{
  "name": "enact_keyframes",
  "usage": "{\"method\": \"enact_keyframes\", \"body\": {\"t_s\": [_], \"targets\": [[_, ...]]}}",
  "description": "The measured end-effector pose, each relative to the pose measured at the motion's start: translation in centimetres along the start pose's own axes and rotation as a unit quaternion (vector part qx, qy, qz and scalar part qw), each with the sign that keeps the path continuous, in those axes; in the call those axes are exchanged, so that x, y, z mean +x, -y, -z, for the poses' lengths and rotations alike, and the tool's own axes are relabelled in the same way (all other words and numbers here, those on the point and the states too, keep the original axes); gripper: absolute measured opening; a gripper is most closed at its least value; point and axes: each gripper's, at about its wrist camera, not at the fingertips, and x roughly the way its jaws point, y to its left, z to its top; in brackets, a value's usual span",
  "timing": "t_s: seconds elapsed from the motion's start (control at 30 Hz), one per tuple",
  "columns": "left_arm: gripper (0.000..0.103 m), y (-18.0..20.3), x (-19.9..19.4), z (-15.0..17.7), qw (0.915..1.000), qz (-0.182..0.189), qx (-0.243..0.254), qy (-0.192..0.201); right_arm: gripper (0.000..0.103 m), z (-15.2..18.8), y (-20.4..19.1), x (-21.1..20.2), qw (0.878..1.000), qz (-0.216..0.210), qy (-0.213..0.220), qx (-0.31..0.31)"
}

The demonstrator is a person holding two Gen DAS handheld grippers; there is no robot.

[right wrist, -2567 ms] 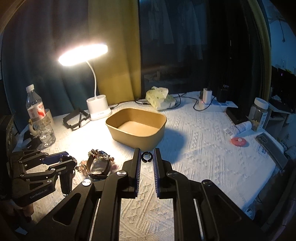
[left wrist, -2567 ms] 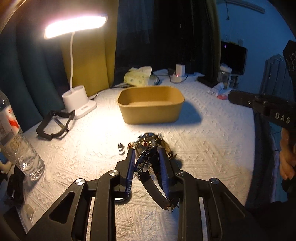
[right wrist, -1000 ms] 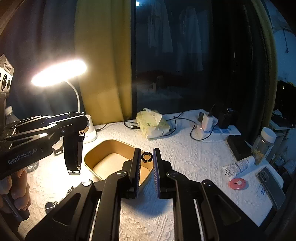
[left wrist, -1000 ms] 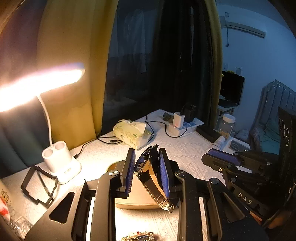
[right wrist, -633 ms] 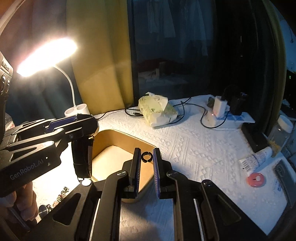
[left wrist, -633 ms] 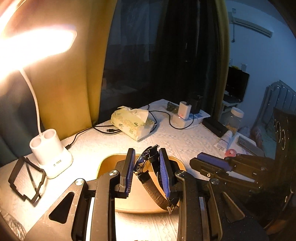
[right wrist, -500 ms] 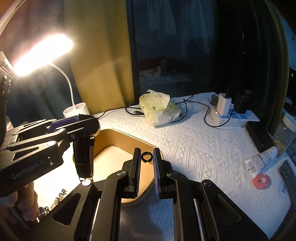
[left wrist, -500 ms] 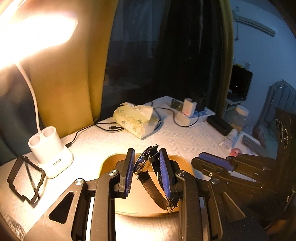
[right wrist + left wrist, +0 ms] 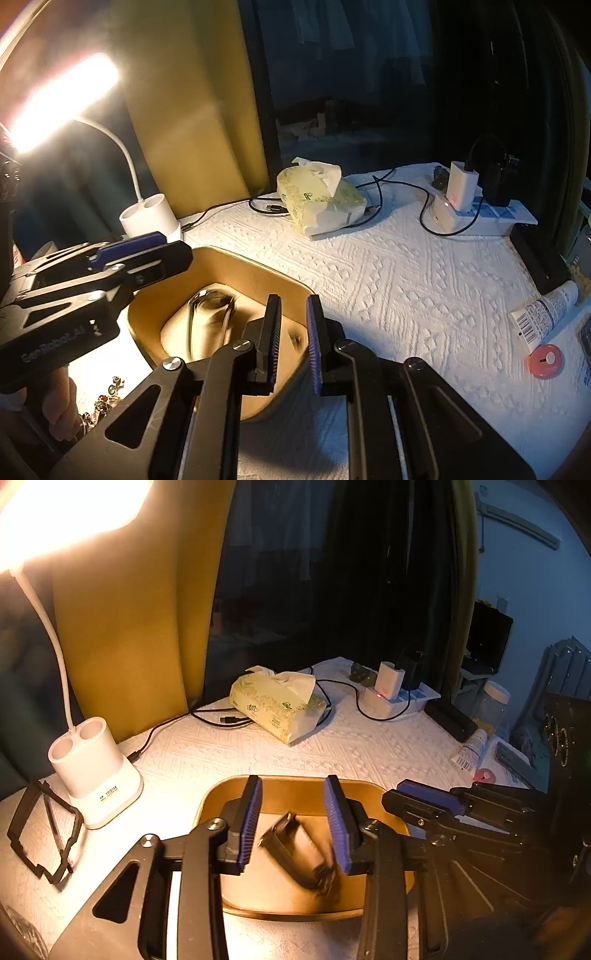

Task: Organize jewelry
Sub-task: 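Lift both open tools out of the tan box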

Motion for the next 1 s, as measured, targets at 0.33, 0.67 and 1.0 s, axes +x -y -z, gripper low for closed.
{"method": "enact_keyframes", "body": {"t_s": [0.33,0.67,1.0], "targets": [[0.059,0.1,-2.8,-0.4,0.9997,0.008,-0.004,0.022,0.054,0.1,-0.3,-2.2,1.000,0.014,0.014,-0.002],[0.061,1.2,-7.7,-0.4,0.9982,0.022,0.005,0.055,0.061,0.9,-1.6,-6.0,0.999,0.040,0.026,-0.012],[0.061,2.1,-12.3,0.7,0.9962,0.026,0.010,0.083,0.061,2.3,-3.1,-10.1,0.997,0.058,0.046,-0.024]]}}
